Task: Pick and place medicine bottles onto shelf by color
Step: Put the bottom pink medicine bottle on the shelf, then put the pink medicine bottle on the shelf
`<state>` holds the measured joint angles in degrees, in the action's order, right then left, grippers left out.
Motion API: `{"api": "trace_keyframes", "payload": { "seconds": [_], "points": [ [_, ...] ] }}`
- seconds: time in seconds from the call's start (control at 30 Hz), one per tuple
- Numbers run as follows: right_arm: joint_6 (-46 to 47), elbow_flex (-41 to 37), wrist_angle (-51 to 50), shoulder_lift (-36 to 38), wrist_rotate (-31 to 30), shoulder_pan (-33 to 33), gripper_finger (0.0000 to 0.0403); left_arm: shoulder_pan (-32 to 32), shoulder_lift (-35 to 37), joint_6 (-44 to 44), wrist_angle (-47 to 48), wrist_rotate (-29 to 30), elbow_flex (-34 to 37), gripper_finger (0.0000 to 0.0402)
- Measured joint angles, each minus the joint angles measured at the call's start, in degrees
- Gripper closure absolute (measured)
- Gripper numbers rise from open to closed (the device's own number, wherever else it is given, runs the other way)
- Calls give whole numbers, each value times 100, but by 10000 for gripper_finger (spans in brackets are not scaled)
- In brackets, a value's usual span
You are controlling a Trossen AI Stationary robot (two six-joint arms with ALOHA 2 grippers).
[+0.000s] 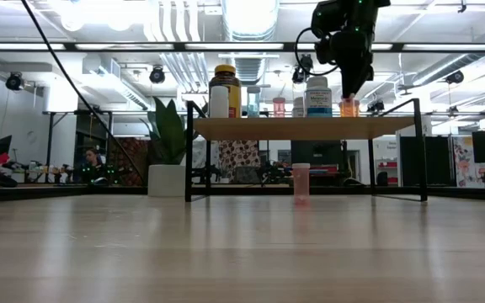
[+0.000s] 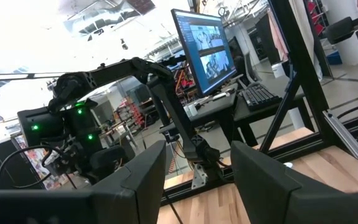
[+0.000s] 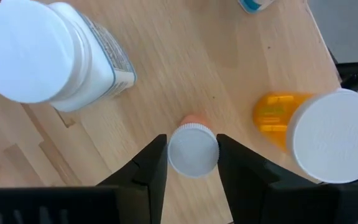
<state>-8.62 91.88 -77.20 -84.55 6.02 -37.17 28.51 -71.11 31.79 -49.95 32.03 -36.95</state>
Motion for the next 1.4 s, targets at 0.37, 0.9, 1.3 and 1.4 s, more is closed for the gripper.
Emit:
{"api": "trace_keyframes", "payload": {
  "seconds": [0.37,0.9,1.3,1.4],
  "points": [
    [114,0,37,0,-6,0,226,4,0,-2,0,0,0,237],
    [681,180,-263,777,215,448,210,2,0,-11,-2,-2,0,237],
    [1286,-2334,2694,2836,148,2617,240,-2,-2,-123,-7,-3,0,237],
    [1239,-3158,3674,3323,98,3159,252,-2,-2,-299,-13,-4,0,237]
  ]
}}
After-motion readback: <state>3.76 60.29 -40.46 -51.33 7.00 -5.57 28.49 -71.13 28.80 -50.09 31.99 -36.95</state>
